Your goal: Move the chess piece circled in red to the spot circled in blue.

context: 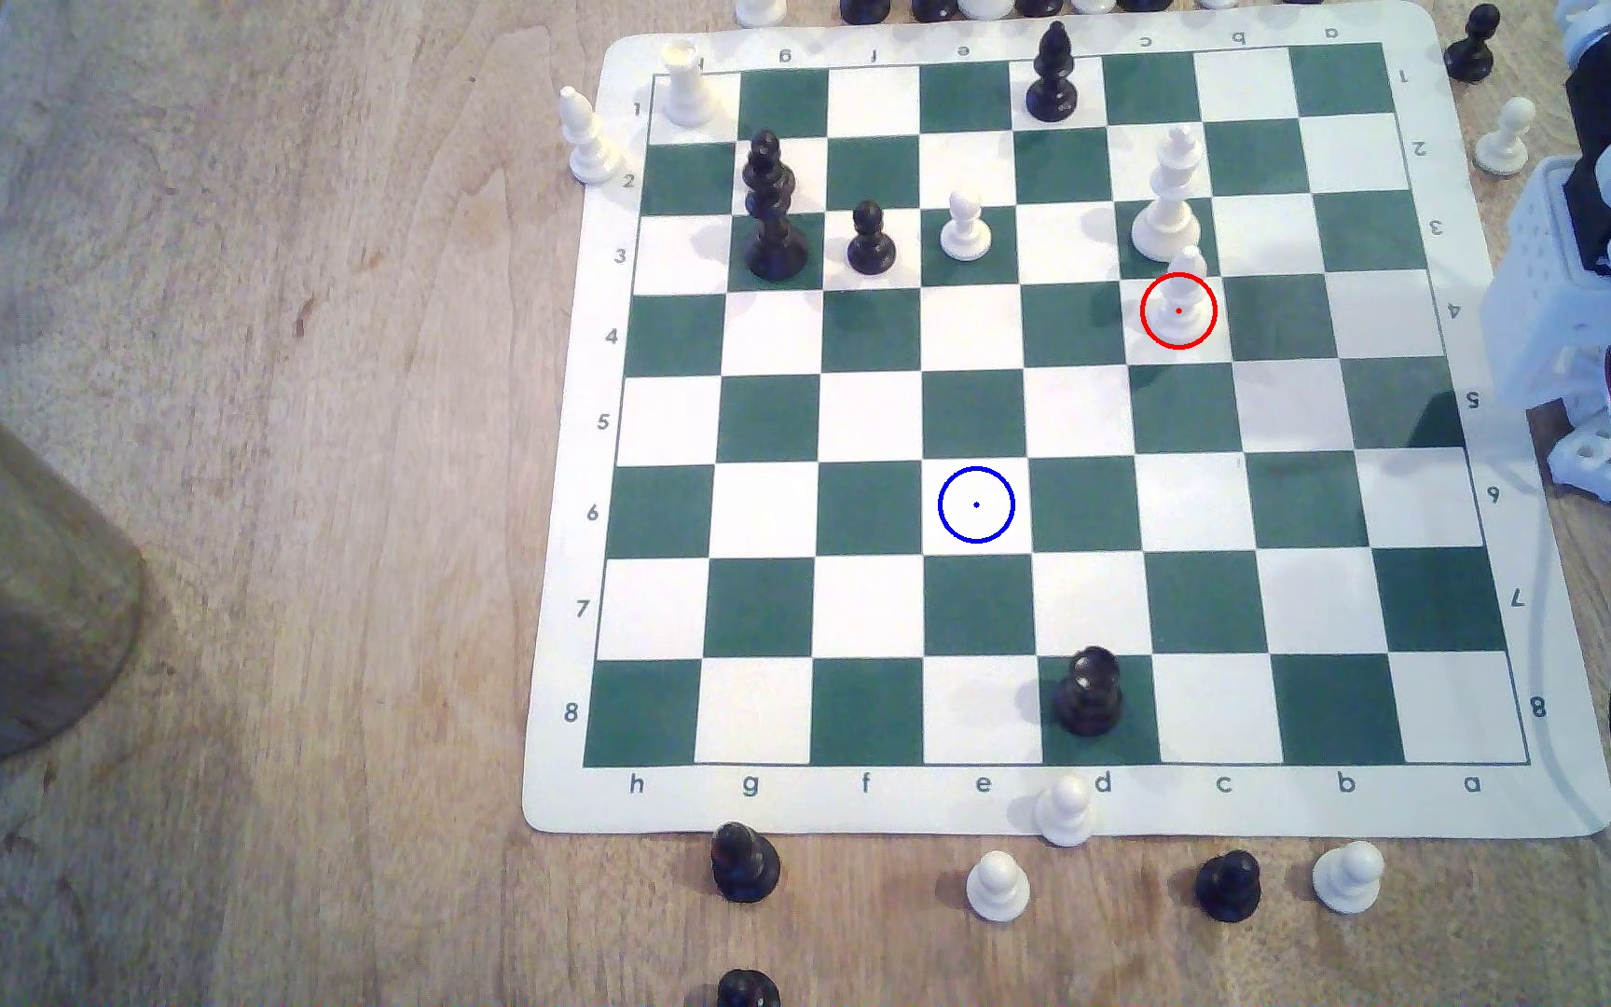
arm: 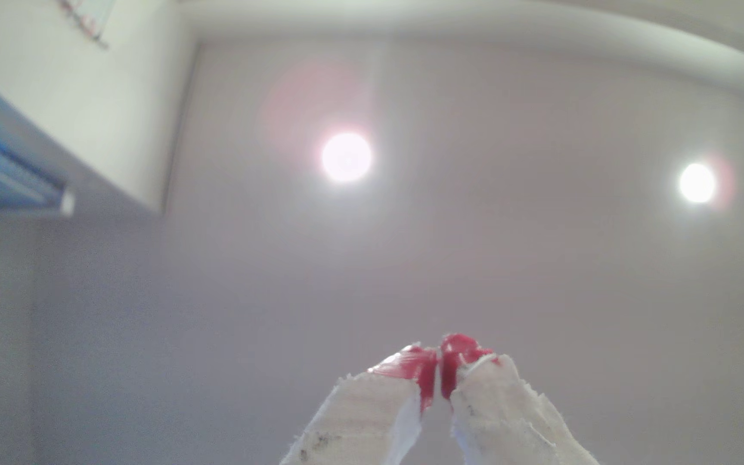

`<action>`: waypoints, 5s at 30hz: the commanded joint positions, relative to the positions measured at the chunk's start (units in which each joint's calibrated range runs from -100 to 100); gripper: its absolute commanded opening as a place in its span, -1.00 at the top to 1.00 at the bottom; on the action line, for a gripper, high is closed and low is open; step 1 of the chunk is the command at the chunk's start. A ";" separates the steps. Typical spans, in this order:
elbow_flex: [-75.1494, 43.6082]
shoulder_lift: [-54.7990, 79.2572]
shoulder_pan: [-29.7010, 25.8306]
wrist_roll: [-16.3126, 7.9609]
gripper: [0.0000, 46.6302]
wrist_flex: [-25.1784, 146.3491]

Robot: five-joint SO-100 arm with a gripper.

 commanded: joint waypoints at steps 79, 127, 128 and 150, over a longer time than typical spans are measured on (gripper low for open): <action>-49.23 47.68 10.23 -20.85 0.36 172.84; -42.80 67.12 11.40 -18.07 0.42 158.34; -42.62 67.20 11.32 -18.07 0.44 158.34; -42.62 65.84 10.54 -18.27 0.60 157.28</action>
